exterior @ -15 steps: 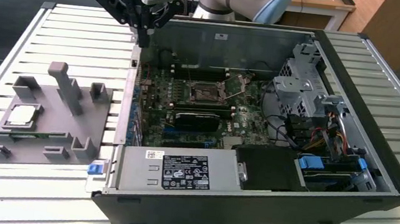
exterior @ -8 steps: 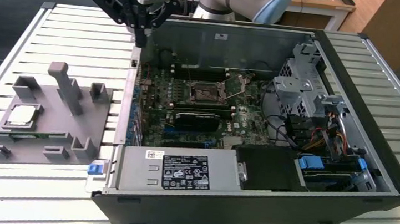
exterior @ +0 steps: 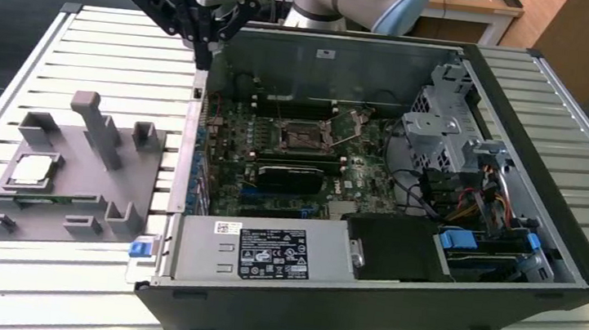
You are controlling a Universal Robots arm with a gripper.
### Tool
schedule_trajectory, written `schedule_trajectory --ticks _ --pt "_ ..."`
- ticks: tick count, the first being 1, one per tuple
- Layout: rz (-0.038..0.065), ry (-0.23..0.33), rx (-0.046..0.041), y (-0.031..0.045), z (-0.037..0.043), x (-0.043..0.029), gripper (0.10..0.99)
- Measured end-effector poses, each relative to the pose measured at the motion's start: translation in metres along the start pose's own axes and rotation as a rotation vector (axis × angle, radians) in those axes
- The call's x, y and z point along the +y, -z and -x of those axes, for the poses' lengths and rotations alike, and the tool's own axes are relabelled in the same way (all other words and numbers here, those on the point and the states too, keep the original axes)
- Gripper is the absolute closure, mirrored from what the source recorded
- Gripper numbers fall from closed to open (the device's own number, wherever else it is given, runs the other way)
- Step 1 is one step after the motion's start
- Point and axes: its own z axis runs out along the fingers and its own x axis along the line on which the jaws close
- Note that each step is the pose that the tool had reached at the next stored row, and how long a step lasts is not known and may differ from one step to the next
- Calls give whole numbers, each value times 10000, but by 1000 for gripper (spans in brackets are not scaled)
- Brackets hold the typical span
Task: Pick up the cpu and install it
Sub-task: 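Reach for the cpu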
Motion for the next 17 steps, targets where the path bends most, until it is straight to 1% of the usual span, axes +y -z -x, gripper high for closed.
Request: schedule_trajectory --ticks 12,17 --pt "0 0 1 0 -74 -6 980" --pt "0 0 0 0 -123 -10 980"
